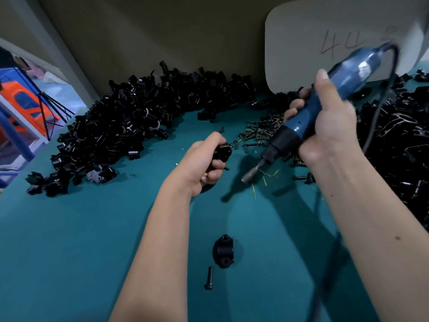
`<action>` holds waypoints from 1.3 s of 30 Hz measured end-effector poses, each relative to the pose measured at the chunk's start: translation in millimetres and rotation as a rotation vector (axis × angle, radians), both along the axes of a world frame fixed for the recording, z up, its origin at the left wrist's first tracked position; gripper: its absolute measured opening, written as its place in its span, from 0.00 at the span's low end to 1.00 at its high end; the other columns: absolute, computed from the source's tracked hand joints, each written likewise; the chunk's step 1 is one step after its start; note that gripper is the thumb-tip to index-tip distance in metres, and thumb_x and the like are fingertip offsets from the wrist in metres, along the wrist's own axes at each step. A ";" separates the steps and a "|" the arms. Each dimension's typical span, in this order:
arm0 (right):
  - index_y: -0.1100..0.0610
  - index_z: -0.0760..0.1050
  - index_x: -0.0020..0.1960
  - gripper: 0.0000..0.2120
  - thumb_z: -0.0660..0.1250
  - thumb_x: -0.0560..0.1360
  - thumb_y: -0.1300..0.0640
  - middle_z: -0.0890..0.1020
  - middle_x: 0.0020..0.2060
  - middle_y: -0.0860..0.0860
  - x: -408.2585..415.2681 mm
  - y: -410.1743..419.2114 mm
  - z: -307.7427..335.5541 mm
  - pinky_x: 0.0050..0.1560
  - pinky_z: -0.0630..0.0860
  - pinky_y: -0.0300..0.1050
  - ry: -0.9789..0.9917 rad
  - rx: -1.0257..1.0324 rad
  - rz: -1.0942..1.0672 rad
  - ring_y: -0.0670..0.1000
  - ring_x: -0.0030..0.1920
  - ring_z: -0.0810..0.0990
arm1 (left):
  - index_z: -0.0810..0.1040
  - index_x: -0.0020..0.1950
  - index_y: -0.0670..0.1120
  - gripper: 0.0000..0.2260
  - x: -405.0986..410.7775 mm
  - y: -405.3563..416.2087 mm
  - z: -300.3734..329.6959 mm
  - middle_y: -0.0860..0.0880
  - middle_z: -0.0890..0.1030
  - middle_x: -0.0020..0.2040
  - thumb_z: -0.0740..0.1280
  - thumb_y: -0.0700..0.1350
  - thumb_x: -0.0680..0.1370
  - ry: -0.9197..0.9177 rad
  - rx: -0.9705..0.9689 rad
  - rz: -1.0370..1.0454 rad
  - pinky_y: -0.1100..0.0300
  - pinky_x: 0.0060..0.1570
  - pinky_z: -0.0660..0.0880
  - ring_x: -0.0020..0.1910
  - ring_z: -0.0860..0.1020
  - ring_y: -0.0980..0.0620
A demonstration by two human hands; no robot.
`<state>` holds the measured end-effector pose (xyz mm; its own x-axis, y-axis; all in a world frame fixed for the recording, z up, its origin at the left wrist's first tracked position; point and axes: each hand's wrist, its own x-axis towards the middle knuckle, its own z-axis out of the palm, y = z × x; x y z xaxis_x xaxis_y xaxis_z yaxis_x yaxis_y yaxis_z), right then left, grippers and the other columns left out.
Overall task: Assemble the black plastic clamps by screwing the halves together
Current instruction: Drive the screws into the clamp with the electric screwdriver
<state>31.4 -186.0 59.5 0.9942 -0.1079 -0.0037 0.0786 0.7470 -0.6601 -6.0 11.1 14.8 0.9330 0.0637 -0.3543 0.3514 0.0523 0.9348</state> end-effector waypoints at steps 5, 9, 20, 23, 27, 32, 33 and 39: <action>0.57 0.68 0.53 0.18 0.77 0.75 0.56 0.75 0.31 0.51 -4.5 -4.1 13.0 0.32 0.73 0.44 -0.077 0.000 -0.264 0.49 0.28 0.73 | 0.67 0.37 0.49 0.12 -1.2 3.4 2.6 0.51 0.64 0.27 0.63 0.52 0.76 0.121 0.223 -0.180 0.70 0.22 0.53 0.20 0.57 0.55; 0.57 0.67 0.55 0.16 0.74 0.76 0.57 0.74 0.30 0.51 -6.0 -1.1 9.7 0.32 0.72 0.45 -0.045 0.031 -0.342 0.50 0.27 0.72 | 0.66 0.35 0.50 0.11 -0.8 1.0 6.9 0.51 0.63 0.27 0.64 0.54 0.67 0.124 0.322 -0.245 0.69 0.24 0.53 0.21 0.56 0.54; 0.58 0.65 0.51 0.11 0.67 0.76 0.64 0.71 0.29 0.51 -7.2 6.8 3.2 0.30 0.69 0.44 -0.046 0.003 -0.349 0.50 0.26 0.69 | 0.68 0.30 0.50 0.11 1.3 -7.3 7.8 0.51 0.66 0.25 0.65 0.54 0.66 0.107 0.405 -0.261 0.69 0.24 0.56 0.20 0.58 0.54; 0.58 0.64 0.50 0.10 0.65 0.75 0.65 0.71 0.28 0.51 -7.5 7.2 4.0 0.30 0.68 0.44 -0.050 0.003 -0.357 0.50 0.25 0.68 | 0.68 0.32 0.51 0.10 1.2 -6.6 7.7 0.51 0.66 0.26 0.65 0.54 0.67 0.102 0.393 -0.265 0.70 0.24 0.56 0.20 0.57 0.54; 0.58 0.64 0.50 0.09 0.65 0.75 0.66 0.70 0.28 0.51 -7.4 7.9 4.2 0.29 0.67 0.44 -0.051 0.006 -0.358 0.50 0.25 0.68 | 0.67 0.33 0.51 0.11 1.2 -5.4 6.3 0.51 0.66 0.26 0.65 0.53 0.71 0.097 0.380 -0.274 0.70 0.25 0.55 0.20 0.57 0.54; 0.58 0.65 0.50 0.10 0.65 0.74 0.65 0.71 0.28 0.51 -7.5 9.0 3.4 0.30 0.68 0.44 -0.057 0.010 -0.345 0.50 0.25 0.68 | 0.66 0.34 0.51 0.10 0.8 -5.0 6.7 0.51 0.65 0.25 0.64 0.53 0.69 0.098 0.371 -0.276 0.69 0.25 0.55 0.20 0.57 0.54; 0.58 0.64 0.49 0.10 0.65 0.74 0.65 0.71 0.28 0.51 -7.4 9.0 3.4 0.30 0.68 0.44 -0.056 0.011 -0.346 0.50 0.25 0.68 | 0.66 0.34 0.51 0.10 0.9 -5.2 6.7 0.51 0.65 0.25 0.64 0.53 0.69 0.097 0.370 -0.277 0.69 0.26 0.55 0.20 0.57 0.54; 0.58 0.64 0.49 0.10 0.64 0.74 0.65 0.70 0.28 0.51 -6.5 8.6 3.5 0.29 0.67 0.43 -0.060 0.016 -0.353 0.50 0.25 0.67 | 0.66 0.36 0.50 0.10 2.0 -6.5 6.2 0.51 0.65 0.25 0.64 0.51 0.73 0.100 0.365 -0.272 0.69 0.26 0.55 0.20 0.57 0.54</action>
<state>24.9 -177.4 62.9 0.8941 -0.4453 0.0486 0.3717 0.6770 -0.6352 -4.0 4.6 21.0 0.8953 -0.0410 -0.4435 0.3966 -0.3798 0.8357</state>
